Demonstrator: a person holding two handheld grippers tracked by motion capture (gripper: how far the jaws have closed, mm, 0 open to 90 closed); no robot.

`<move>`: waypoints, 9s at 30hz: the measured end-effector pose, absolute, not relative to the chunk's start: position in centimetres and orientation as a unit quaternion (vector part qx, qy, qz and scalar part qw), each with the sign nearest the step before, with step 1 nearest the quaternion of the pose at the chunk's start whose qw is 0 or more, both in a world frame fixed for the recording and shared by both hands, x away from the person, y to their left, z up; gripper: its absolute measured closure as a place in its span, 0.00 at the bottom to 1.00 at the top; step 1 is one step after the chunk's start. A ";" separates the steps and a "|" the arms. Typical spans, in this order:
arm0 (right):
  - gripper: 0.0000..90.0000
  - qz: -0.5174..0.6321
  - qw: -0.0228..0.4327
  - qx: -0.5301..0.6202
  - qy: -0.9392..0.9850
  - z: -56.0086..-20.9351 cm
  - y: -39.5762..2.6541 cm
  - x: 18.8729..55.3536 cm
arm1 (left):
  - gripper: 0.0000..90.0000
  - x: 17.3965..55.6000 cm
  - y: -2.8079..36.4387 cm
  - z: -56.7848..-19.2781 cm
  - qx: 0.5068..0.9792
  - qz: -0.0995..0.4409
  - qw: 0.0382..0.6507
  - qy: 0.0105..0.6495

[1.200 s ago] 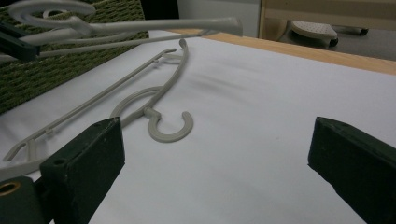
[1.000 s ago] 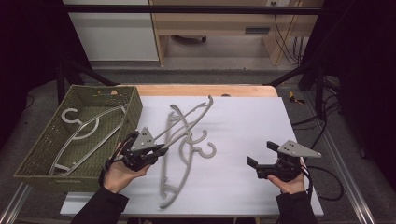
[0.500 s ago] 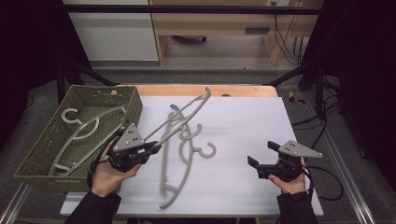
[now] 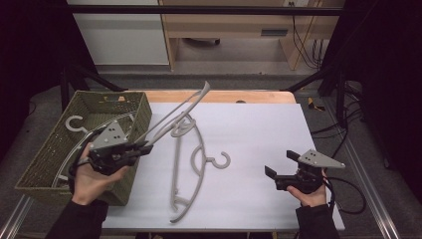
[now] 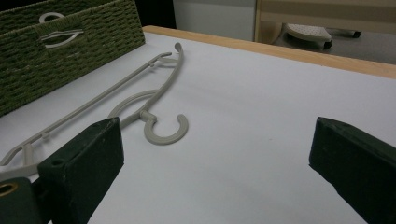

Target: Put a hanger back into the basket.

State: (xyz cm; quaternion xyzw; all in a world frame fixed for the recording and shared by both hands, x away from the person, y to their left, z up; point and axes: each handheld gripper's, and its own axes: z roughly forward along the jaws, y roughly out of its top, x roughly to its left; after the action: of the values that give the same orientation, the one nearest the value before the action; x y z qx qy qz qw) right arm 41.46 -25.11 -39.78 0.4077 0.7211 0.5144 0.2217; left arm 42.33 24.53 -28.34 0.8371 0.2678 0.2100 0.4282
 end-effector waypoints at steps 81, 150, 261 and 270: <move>0.02 0.506 0.222 0.411 0.725 -40.1 -25.0 41.6 | 0.91 44.7 42.1 -33.0 0.821 0.191 0.396 0.364; 0.02 0.506 0.220 0.412 0.725 -40.2 -25.1 41.6 | 0.69 47.9 44.4 -36.4 0.758 0.286 0.270 0.521; 0.02 0.508 0.221 0.405 0.727 -40.1 -24.3 41.4 | 0.75 41.2 11.6 -46.8 0.889 0.101 0.316 0.316; 0.02 0.510 0.220 0.406 0.726 -40.0 -24.4 41.3 | 0.79 41.1 13.3 -46.3 0.895 0.096 0.288 0.328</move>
State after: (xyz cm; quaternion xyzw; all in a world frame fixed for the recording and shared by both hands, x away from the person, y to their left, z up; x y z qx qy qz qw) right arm 41.30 -24.44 -40.02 0.4058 0.7260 0.5096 0.2204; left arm 41.13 13.26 -46.32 0.8948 0.3277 0.0958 0.2877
